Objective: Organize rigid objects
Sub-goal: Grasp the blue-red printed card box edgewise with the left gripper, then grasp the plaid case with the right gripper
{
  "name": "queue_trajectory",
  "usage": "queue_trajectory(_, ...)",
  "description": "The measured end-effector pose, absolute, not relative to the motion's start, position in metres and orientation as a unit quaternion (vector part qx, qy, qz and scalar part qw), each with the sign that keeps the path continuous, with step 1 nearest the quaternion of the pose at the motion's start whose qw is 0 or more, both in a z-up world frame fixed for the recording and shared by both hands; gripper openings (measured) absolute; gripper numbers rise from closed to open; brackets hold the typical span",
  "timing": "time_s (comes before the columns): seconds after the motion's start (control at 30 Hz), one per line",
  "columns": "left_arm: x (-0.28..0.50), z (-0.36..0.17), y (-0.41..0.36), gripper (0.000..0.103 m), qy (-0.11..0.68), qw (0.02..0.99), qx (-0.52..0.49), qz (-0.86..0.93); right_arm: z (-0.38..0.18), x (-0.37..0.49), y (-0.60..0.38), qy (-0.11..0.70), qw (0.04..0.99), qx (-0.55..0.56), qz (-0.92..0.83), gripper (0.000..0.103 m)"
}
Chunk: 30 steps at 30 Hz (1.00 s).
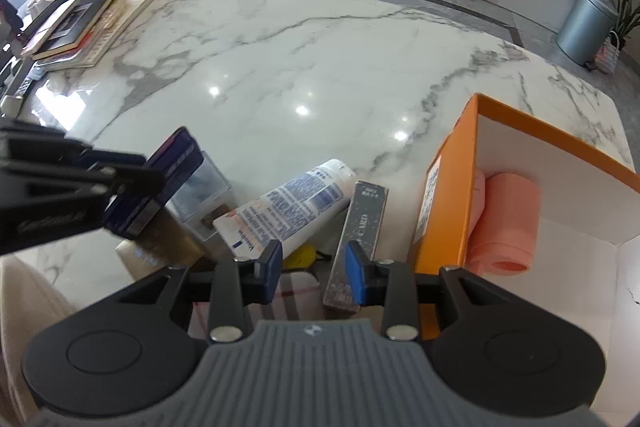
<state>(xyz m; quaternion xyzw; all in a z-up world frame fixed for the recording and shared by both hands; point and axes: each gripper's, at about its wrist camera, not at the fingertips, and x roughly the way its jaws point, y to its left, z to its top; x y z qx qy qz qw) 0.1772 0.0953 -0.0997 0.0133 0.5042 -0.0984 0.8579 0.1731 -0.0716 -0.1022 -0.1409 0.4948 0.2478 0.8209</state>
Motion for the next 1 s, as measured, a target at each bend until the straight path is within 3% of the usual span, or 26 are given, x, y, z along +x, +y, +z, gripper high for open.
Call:
queue_trajectory(0.33,0.179,-0.104,0.097,0.018,0.512,0.853,0.008,-0.096,-0.117,0.140,-0.062,0.542,0.787,-0.119,0.270,0.038)
queue_trajectory(0.4,0.179,-0.105,0.097,0.018,0.510,0.855,0.005,-0.096,-0.126,0.139,-0.057,0.554,0.781,-0.113,0.267,0.052)
queue_trajectory(0.5,0.177,-0.105,0.096,0.017,0.506,0.858,0.011,-0.094,-0.133,0.136,-0.048,0.563,0.774,-0.117,0.265,0.064)
queue_trajectory(0.57,0.174,-0.105,0.099,0.016,0.498,0.863,-0.005,-0.083,-0.134,0.132,-0.043,0.563,0.772,-0.123,0.268,0.083)
queue_trajectory(0.77,0.153,-0.086,0.113,0.015,0.476,0.874,-0.048,-0.083,-0.151,0.126,-0.020,0.553,0.782,-0.174,0.230,0.086)
queue_trajectory(0.9,0.142,-0.080,0.124,0.015,0.476,0.874,-0.065,-0.068,-0.167,0.125,-0.012,0.551,0.784,-0.193,0.211,0.100)
queue_trajectory(1.0,0.136,-0.078,0.128,0.015,0.477,0.873,-0.077,-0.065,-0.173,0.120,-0.008,0.537,0.792,-0.210,0.202,0.096)
